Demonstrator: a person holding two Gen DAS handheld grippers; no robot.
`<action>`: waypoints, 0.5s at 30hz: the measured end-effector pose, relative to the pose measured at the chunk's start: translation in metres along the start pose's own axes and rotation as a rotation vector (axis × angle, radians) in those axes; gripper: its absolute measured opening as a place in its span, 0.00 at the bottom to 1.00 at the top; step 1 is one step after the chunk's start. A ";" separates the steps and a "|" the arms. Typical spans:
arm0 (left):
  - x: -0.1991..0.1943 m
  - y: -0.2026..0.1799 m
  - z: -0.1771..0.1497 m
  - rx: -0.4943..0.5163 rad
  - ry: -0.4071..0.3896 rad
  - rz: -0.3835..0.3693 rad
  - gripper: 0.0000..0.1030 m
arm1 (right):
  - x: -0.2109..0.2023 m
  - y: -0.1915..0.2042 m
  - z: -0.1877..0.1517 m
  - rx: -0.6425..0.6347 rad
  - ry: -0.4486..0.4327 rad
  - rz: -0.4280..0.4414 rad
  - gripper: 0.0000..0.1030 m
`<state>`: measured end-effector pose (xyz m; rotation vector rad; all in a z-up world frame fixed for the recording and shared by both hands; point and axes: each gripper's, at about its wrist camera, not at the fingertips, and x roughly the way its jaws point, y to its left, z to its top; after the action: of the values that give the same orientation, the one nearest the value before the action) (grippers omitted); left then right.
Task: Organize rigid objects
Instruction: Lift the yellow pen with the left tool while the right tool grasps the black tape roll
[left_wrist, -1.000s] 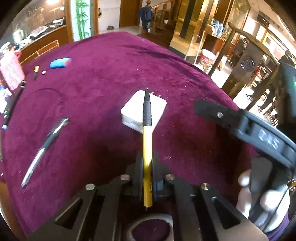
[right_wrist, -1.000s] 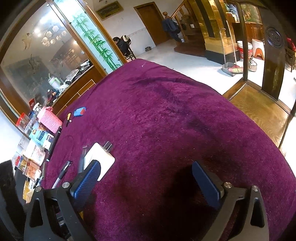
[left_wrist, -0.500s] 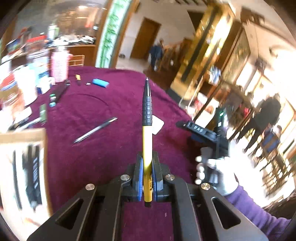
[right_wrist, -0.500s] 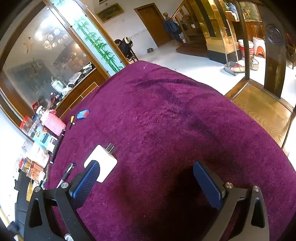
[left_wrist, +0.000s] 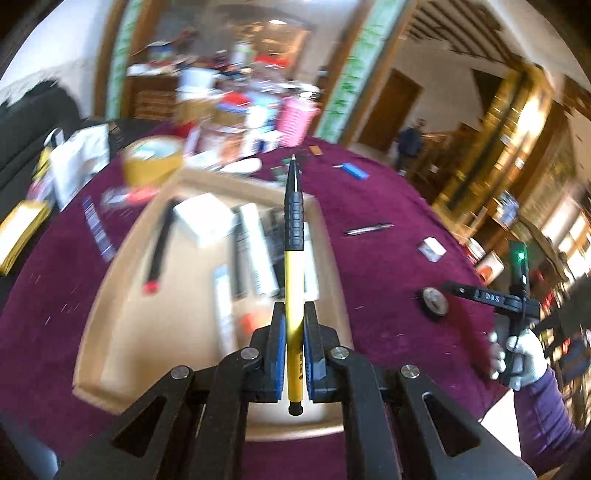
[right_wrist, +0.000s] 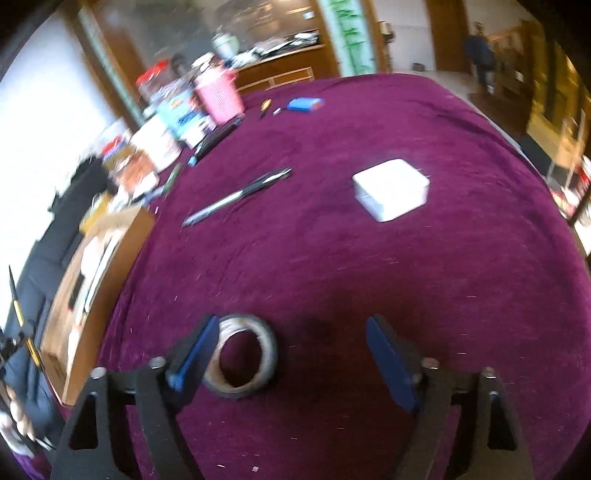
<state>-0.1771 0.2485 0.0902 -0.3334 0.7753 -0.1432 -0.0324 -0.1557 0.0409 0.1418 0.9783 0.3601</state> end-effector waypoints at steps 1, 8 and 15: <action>-0.001 0.011 -0.003 -0.031 0.003 0.003 0.08 | 0.005 0.003 -0.002 -0.012 0.013 -0.003 0.56; 0.005 0.041 -0.016 -0.126 0.032 0.009 0.08 | 0.017 0.024 -0.014 -0.123 0.027 -0.115 0.28; 0.014 0.043 -0.016 -0.111 0.061 0.097 0.08 | 0.005 0.039 -0.018 -0.142 -0.021 -0.073 0.12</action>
<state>-0.1781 0.2815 0.0551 -0.3971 0.8599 -0.0188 -0.0539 -0.1183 0.0375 -0.0193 0.9318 0.3587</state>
